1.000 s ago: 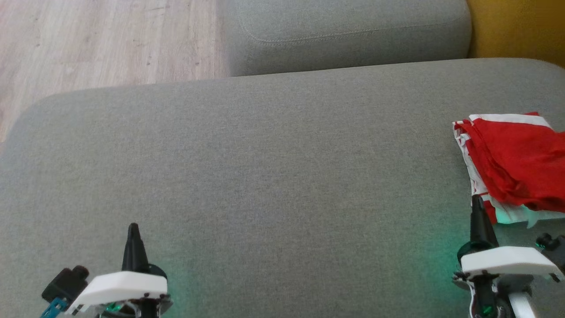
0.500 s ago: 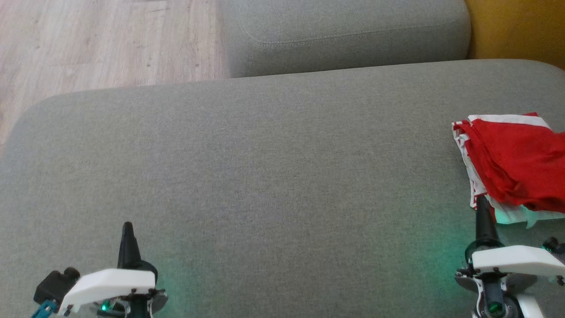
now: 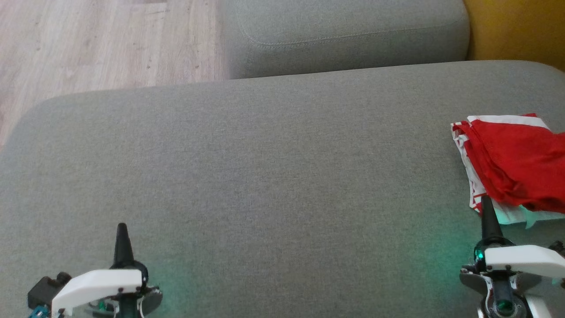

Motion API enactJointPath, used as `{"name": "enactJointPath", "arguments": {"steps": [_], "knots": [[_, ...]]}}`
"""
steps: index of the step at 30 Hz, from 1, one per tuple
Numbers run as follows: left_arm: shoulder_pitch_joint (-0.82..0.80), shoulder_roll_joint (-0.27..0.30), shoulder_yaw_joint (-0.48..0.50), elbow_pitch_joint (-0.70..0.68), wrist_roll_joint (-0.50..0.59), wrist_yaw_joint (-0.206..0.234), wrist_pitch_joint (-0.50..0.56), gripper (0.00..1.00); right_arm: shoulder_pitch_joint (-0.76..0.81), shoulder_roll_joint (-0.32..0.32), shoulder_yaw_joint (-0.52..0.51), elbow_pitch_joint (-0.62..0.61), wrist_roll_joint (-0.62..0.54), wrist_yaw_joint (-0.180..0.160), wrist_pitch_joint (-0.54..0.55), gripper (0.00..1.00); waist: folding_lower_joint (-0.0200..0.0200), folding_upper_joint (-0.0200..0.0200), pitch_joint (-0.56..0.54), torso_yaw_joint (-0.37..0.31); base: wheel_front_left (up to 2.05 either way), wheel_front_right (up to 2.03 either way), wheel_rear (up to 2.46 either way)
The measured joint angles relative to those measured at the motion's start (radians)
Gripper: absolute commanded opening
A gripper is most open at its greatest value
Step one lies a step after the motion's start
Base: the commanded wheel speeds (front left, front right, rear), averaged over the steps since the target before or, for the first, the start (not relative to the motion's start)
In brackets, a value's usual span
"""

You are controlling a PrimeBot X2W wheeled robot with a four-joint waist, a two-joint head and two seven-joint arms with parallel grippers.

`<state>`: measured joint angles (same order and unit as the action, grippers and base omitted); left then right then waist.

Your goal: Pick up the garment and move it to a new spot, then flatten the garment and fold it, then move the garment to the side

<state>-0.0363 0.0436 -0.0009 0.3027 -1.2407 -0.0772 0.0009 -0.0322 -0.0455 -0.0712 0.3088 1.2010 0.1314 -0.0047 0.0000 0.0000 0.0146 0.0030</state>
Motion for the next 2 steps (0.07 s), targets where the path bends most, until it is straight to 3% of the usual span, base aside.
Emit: {"name": "enactJointPath", "arguments": {"steps": [2], "knots": [[0.0,0.0,0.002,-0.002,-0.02,-0.004,0.008,0.0,0.0,0.0,-0.002,-0.002,0.022,0.0,0.005,0.0,0.0,0.0,-0.001,0.0,0.0,0.0,0.0]]}}
